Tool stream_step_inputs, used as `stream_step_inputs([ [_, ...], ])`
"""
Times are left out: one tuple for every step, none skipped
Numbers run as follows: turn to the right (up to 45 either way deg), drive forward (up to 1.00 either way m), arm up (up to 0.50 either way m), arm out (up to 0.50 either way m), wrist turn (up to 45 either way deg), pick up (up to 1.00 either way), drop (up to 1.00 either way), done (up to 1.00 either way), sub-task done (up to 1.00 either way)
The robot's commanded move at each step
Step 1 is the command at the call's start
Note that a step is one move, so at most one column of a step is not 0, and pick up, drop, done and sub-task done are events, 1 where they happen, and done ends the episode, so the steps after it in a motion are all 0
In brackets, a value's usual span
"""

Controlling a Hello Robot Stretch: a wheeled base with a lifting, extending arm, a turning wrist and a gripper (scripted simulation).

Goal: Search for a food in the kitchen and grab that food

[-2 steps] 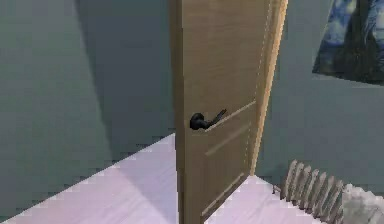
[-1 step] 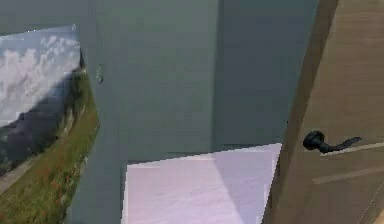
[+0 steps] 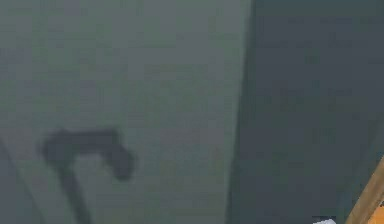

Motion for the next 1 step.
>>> stream_step_inputs([
  [-30.0, 0.0, 0.0, 0.0, 0.0, 0.0, 0.0, 0.0, 0.0],
])
